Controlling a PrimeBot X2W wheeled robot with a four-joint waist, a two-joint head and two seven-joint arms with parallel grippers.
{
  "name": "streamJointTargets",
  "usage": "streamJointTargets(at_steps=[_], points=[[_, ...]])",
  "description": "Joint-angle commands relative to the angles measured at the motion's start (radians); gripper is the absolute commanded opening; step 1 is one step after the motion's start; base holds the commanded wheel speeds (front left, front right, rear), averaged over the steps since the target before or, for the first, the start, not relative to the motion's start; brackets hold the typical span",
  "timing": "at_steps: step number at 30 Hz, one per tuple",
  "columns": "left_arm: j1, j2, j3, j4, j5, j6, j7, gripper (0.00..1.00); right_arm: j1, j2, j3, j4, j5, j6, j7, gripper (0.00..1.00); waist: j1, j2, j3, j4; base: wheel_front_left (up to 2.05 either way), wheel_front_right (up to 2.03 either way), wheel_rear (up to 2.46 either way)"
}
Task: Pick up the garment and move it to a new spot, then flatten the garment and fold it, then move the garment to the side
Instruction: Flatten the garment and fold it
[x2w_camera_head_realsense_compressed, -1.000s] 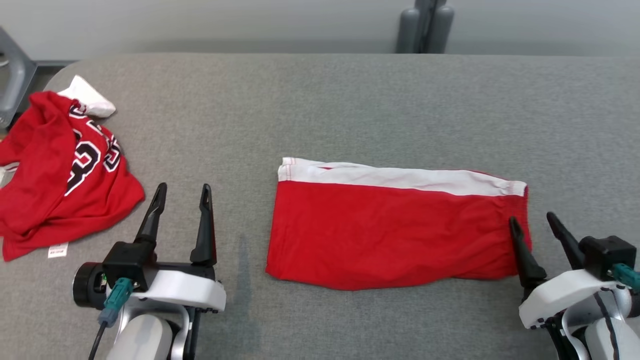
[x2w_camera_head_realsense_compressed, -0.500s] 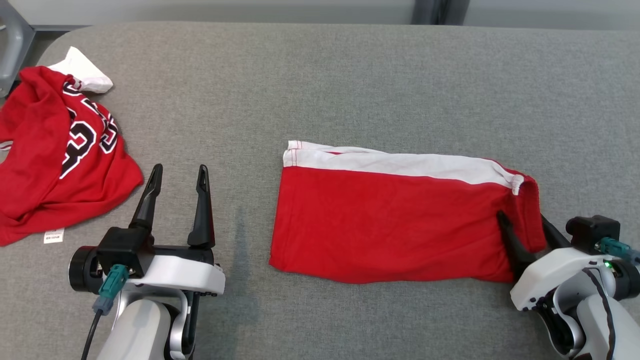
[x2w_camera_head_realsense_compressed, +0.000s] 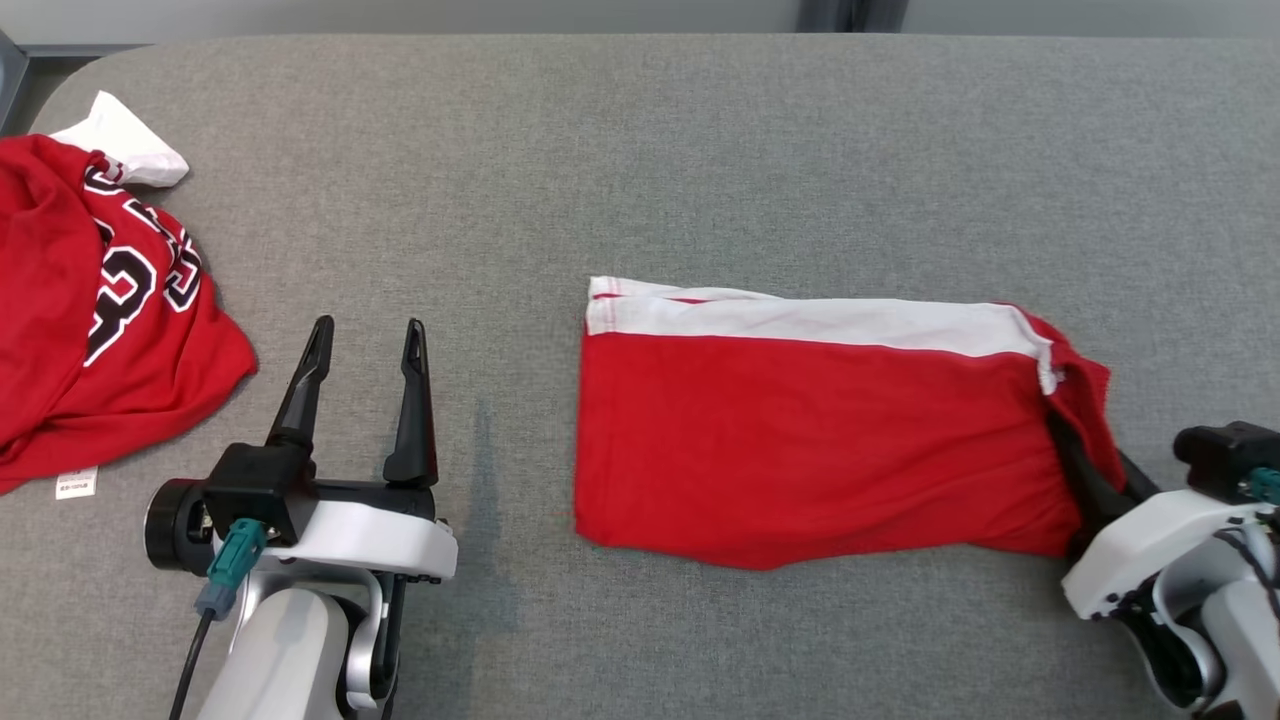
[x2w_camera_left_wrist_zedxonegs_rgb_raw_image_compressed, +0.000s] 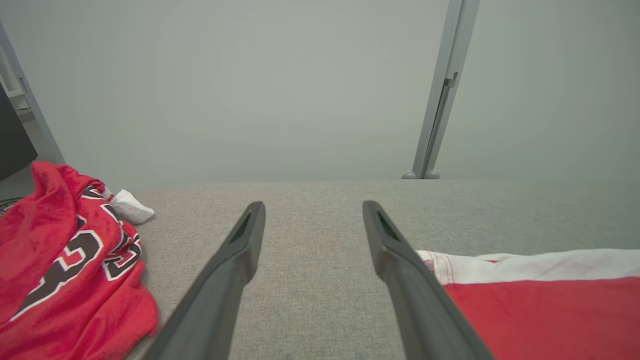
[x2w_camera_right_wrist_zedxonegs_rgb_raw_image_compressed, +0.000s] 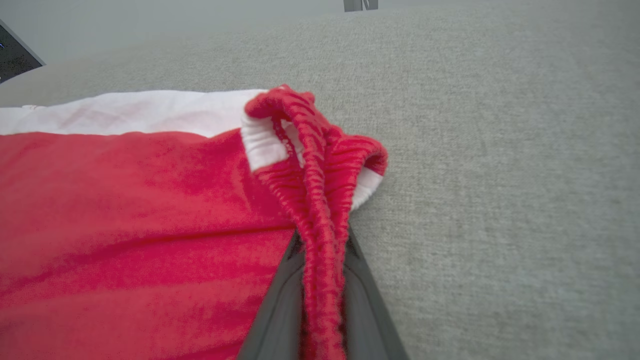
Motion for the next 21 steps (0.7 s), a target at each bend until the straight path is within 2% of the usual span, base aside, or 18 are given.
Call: streamJointTargets(at_steps=[1,5,10,17,21], points=[[-0.013,0.000,0.006,0.002,0.007,-0.007,-0.005,1.00,0.018,-0.031,0.003,0.003,0.017,-0.006,0.000,0.00,0.0000,-0.0001,-0.001,-0.003,0.00,0.00,0.00],[-0.013,-0.003,0.008,0.005,0.011,-0.012,-0.005,1.00,0.017,-0.059,0.019,-0.025,0.033,-0.005,-0.001,0.00,0.0000,-0.0001,-0.003,-0.007,0.00,0.00,0.00],[-0.006,-0.007,0.015,0.008,0.015,-0.015,-0.005,1.00,0.010,-0.080,0.062,-0.123,0.102,-0.003,0.040,0.00,0.0000,-0.0001,-0.010,-0.015,0.00,0.00,0.00],[0.001,-0.010,0.016,0.021,0.023,-0.013,-0.005,1.00,0.017,-0.064,0.069,-0.357,0.406,-0.003,0.217,0.00,0.0000,-0.0001,-0.022,-0.018,0.00,0.00,0.00],[-0.014,-0.016,0.010,0.028,0.026,-0.015,-0.005,1.00,-0.009,-0.018,0.072,-0.429,0.546,-0.003,0.294,0.00,0.0000,-0.0001,-0.020,-0.002,0.00,0.00,0.00]])
